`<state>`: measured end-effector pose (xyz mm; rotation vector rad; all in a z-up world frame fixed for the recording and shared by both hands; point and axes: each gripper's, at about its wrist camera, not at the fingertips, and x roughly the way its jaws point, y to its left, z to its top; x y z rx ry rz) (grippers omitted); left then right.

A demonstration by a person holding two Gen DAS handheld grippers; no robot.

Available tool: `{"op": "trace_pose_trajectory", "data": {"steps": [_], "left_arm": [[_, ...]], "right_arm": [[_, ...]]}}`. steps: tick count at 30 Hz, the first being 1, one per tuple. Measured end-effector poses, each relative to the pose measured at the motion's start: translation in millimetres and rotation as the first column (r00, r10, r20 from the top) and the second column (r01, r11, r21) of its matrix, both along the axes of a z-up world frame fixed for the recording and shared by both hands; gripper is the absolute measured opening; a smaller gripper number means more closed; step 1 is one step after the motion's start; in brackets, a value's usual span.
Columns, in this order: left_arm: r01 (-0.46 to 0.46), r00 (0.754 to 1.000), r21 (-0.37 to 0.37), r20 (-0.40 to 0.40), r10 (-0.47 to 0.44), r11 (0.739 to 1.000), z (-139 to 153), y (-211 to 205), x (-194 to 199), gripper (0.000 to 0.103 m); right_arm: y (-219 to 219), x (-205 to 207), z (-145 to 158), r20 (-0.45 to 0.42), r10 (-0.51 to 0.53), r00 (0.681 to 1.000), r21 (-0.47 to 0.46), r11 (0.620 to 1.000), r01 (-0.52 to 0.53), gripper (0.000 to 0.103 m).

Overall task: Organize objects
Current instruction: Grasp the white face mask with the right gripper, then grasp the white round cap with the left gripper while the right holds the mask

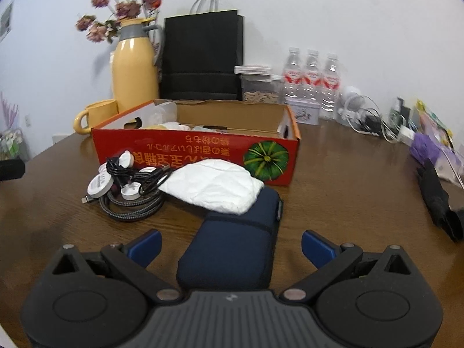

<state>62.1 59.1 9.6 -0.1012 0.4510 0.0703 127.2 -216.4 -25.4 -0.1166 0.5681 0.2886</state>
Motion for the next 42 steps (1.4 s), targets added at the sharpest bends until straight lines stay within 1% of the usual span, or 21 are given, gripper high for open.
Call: {"op": "trace_pose_trajectory", "data": {"steps": [5,8,11,15,17,18,21,23,25,29,30,37,42], "left_arm": [[-0.005,1.0,0.004,-0.006,0.006,1.0,0,1,1,0.103],[-0.01,1.0,0.004,-0.012,0.01,1.0,-1,3,2,0.103],[-0.017,1.0,0.005,-0.024,0.017,1.0,-3,5,4,0.103],[-0.026,0.999,0.003,-0.038,0.027,1.0,-5,8,6,0.103],[-0.031,0.999,0.003,-0.042,0.031,1.0,-6,9,7,0.103],[-0.032,0.999,0.003,-0.044,0.032,0.999,-7,9,7,0.103],[-0.032,0.998,0.004,-0.048,0.032,0.999,-8,9,8,0.103],[-0.031,0.998,0.005,-0.051,0.031,0.999,-8,9,10,0.103],[-0.032,0.998,0.005,-0.055,0.032,0.999,-9,8,11,0.103],[-0.03,0.997,0.006,-0.064,0.031,1.0,-11,6,14,0.103],[-0.03,0.997,0.005,-0.066,0.03,1.0,-12,6,15,0.103],[-0.018,0.996,0.005,-0.09,0.018,1.0,-18,0,28,0.103],[-0.002,0.994,0.005,-0.109,0.003,1.0,-24,-8,44,0.103]], "right_arm": [[10,38,-1,-0.014,0.073,0.997,-0.076,0.994,-0.074,0.103],[16,61,-2,-0.029,0.124,0.992,-0.102,0.987,-0.127,0.103],[20,82,-3,-0.071,0.201,0.977,-0.107,0.972,-0.208,0.103],[24,99,-5,-0.105,0.276,0.955,-0.093,0.954,-0.285,0.103],[24,105,-8,-0.117,0.298,0.947,-0.08,0.948,-0.308,0.103],[24,106,-9,-0.12,0.303,0.946,-0.077,0.947,-0.313,0.102],[22,107,-12,-0.115,0.313,0.943,-0.049,0.946,-0.32,0.093],[18,105,-11,-0.095,0.317,0.944,-0.016,0.947,-0.32,0.091],[15,101,-10,-0.076,0.309,0.948,-0.004,0.951,-0.31,0.083],[7,92,-5,-0.042,0.301,0.953,0.021,0.953,-0.301,0.075],[6,90,-3,-0.035,0.298,0.954,0.022,0.954,-0.298,0.069],[2,74,-1,0.013,0.269,0.963,0.042,0.962,-0.27,0.067],[-2,64,-2,0.053,0.23,0.972,0.049,0.971,-0.233,0.067]]}}
